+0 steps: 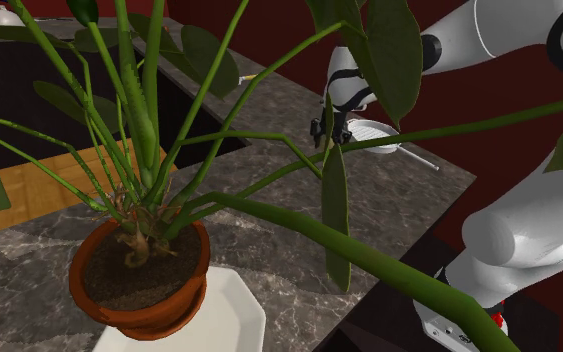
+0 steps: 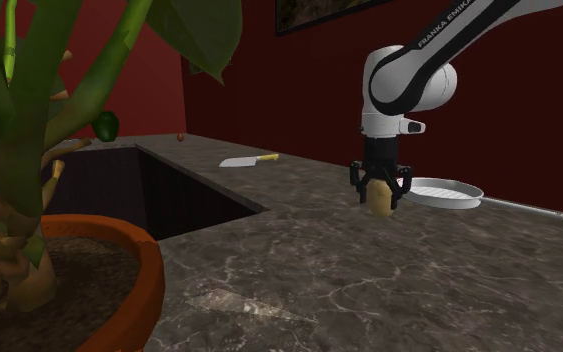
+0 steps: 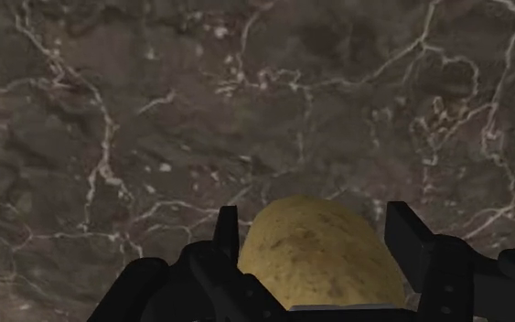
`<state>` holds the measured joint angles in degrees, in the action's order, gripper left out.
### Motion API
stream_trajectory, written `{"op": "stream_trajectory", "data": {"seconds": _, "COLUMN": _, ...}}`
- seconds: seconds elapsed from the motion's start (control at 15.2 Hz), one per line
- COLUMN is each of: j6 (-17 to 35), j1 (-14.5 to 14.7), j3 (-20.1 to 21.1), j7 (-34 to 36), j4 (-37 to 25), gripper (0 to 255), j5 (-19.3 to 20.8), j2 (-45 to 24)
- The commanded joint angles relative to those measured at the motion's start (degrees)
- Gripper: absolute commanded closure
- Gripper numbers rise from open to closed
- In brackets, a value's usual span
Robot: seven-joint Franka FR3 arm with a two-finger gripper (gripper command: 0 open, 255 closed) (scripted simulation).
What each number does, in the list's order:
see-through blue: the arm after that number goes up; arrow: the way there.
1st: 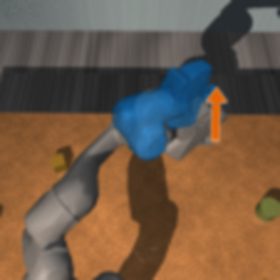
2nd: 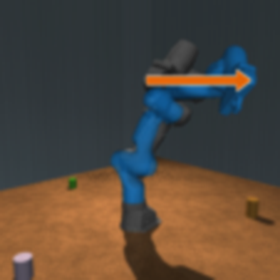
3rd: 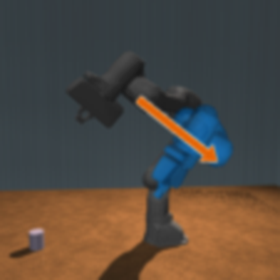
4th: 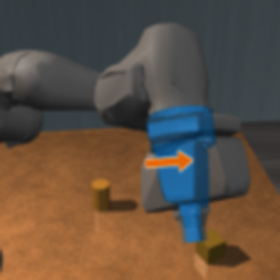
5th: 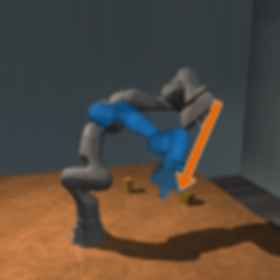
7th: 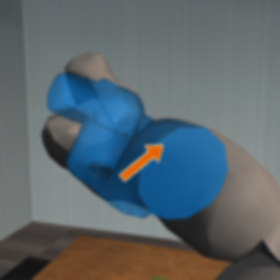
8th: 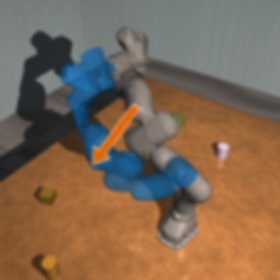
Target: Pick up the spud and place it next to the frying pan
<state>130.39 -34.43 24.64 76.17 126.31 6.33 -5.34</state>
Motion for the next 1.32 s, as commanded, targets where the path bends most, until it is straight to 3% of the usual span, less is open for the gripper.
{"op": "stream_trajectory", "data": {"seconds": 0.0, "j6": 0.2, "j1": -0.1, "j3": -0.1, "j7": 0.0, "j4": 0.4, "gripper": 255, "j5": 0.0, "j2": -0.3}}
{"op": "stream_trajectory", "data": {"seconds": 0.33, "j6": 0.2, "j1": -0.1, "j3": 0.0, "j7": 0.0, "j4": 0.4, "gripper": 255, "j5": 0.0, "j2": -0.3}}
{"op": "stream_trajectory", "data": {"seconds": 0.4, "j6": 0.0, "j1": -0.1, "j3": 0.0, "j7": 0.1, "j4": 0.1, "gripper": 0, "j5": 0.1, "j2": -0.4}}
{"op": "stream_trajectory", "data": {"seconds": 0.73, "j6": 0.2, "j1": -0.1, "j3": 0.0, "j7": 0.0, "j4": 0.4, "gripper": 0, "j5": 0.0, "j2": -0.3}}
{"op": "stream_trajectory", "data": {"seconds": 0.99, "j6": -6.8, "j1": -0.3, "j3": 0.3, "j7": -1.8, "j4": -2.9, "gripper": 0, "j5": -2.6, "j2": 3.9}}
{"op": "stream_trajectory", "data": {"seconds": 1.25, "j6": -6.8, "j1": -0.2, "j3": 0.3, "j7": -1.8, "j4": -2.9, "gripper": 0, "j5": -2.6, "j2": 3.9}}
